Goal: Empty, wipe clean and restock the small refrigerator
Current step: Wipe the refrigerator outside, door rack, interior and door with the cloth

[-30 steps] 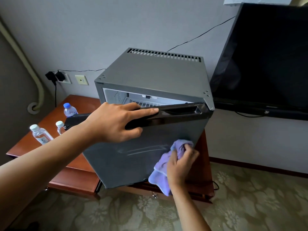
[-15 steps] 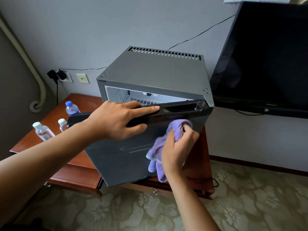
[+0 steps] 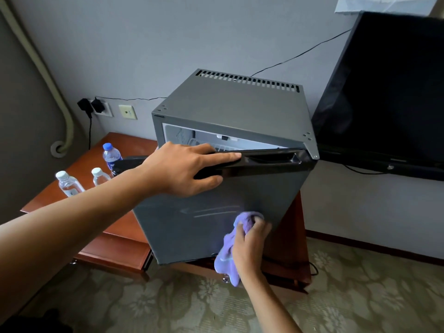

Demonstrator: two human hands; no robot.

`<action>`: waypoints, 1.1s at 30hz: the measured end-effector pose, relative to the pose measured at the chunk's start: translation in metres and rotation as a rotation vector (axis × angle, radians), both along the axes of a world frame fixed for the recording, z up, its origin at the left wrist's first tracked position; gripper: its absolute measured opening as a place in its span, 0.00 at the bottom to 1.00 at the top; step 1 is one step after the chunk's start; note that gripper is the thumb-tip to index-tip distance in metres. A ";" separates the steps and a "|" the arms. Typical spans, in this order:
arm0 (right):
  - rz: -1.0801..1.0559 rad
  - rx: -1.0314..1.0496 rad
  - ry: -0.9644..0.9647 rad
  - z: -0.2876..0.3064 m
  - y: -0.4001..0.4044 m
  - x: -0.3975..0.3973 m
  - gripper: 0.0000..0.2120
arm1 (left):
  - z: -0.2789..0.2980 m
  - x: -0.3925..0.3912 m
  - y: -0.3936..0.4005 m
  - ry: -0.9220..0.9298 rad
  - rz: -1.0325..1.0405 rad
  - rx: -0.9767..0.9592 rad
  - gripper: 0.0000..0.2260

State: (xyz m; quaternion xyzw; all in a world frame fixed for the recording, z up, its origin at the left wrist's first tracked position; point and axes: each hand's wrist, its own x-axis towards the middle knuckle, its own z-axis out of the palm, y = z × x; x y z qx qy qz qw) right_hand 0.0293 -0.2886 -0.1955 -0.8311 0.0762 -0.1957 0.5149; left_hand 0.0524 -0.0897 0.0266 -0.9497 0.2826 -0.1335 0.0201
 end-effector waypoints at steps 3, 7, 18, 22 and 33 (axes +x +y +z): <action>-0.018 0.004 -0.331 0.071 0.023 -0.003 0.11 | -0.001 0.001 0.000 -0.009 -0.011 -0.026 0.26; -0.015 -0.006 -0.486 0.087 0.042 0.007 0.15 | 0.000 0.004 0.001 0.014 -0.001 -0.041 0.24; 0.067 0.015 0.134 -0.035 0.043 -0.016 0.12 | 0.006 0.006 0.006 0.137 0.094 -0.134 0.24; 0.040 0.039 -0.235 0.037 0.081 -0.024 0.10 | 0.009 0.005 0.006 0.151 0.242 -0.184 0.21; 0.131 -0.250 0.008 -0.050 0.099 -0.029 0.09 | 0.035 0.018 0.032 0.282 0.218 -0.022 0.18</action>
